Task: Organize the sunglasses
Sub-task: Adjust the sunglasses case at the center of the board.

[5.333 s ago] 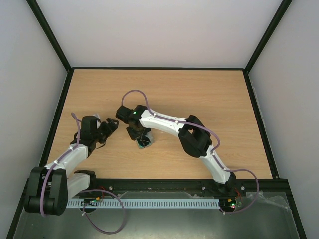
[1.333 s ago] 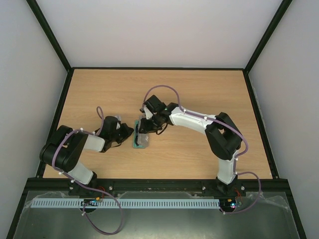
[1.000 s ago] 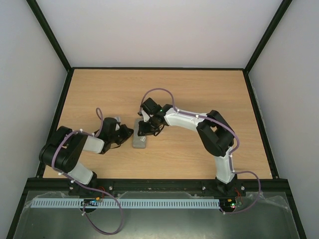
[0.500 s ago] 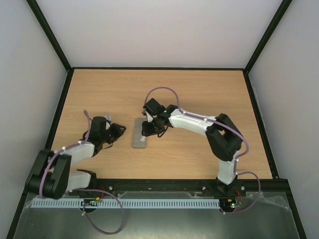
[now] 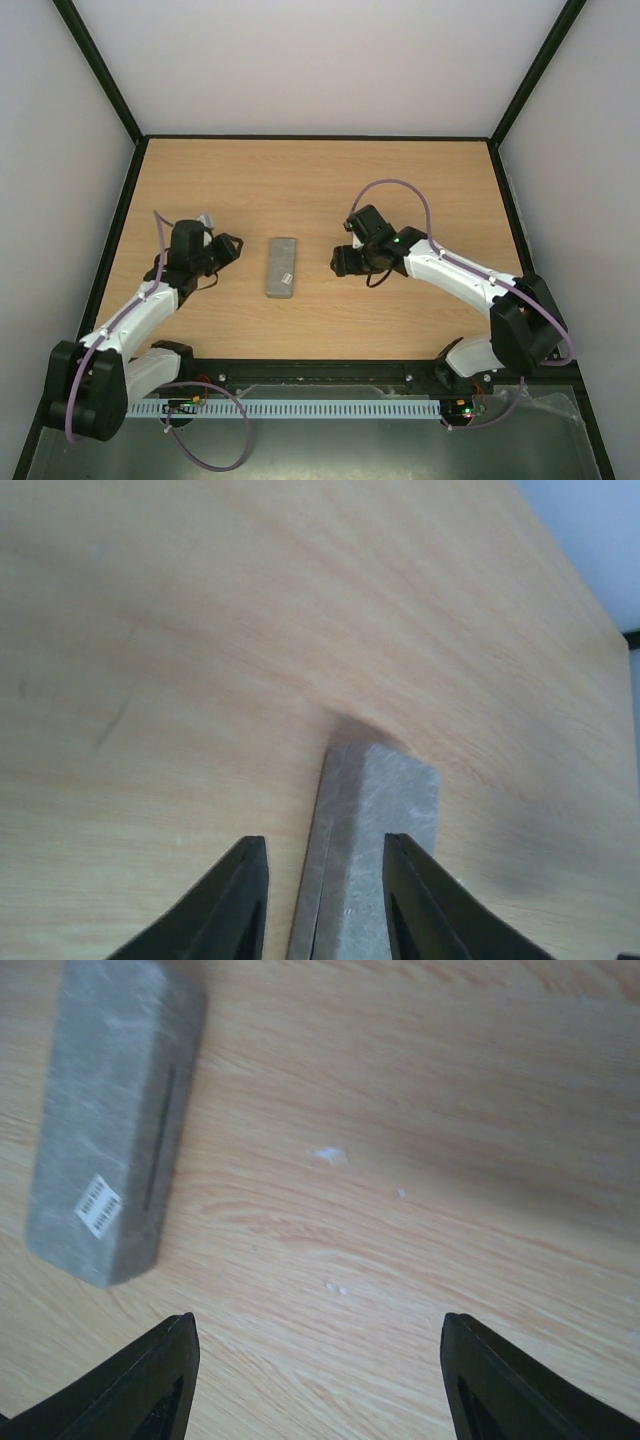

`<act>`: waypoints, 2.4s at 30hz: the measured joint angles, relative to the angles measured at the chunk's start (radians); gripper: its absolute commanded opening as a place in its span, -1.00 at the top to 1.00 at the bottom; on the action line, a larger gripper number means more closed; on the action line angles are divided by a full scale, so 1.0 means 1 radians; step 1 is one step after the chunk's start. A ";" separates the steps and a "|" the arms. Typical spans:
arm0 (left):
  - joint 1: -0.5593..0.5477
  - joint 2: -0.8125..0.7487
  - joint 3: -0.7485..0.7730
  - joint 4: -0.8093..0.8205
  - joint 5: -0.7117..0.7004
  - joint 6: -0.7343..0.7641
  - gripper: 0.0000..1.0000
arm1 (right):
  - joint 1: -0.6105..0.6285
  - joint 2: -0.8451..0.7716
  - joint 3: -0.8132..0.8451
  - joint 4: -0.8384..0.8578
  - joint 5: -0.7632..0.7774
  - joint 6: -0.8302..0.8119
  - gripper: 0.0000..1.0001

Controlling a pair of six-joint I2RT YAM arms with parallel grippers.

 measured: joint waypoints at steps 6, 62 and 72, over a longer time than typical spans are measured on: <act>-0.074 0.061 -0.066 -0.032 -0.032 0.005 0.80 | -0.003 -0.022 -0.076 0.010 -0.012 0.006 -0.36; -0.629 0.765 0.382 0.186 -0.162 -0.136 0.87 | -0.146 -0.100 -0.177 0.059 -0.065 -0.029 -0.37; -0.634 0.615 0.325 0.202 -0.136 -0.116 -0.72 | -0.155 -0.156 -0.177 0.029 0.011 -0.017 -0.88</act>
